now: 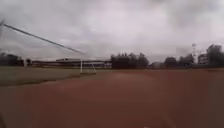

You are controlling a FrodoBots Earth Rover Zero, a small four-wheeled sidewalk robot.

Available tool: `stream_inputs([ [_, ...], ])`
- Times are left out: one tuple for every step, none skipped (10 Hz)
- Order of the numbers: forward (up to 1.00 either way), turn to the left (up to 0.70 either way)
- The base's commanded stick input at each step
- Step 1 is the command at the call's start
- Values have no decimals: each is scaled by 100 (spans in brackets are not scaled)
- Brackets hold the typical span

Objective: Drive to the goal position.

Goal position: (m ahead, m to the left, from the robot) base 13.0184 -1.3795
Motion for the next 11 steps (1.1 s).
stream_inputs([
  [70,0],
  [70,0],
  [70,0],
  [70,0],
  [70,0],
  [70,0],
  [70,0],
  [70,0],
  [70,0],
  [70,0],
  [70,0],
])
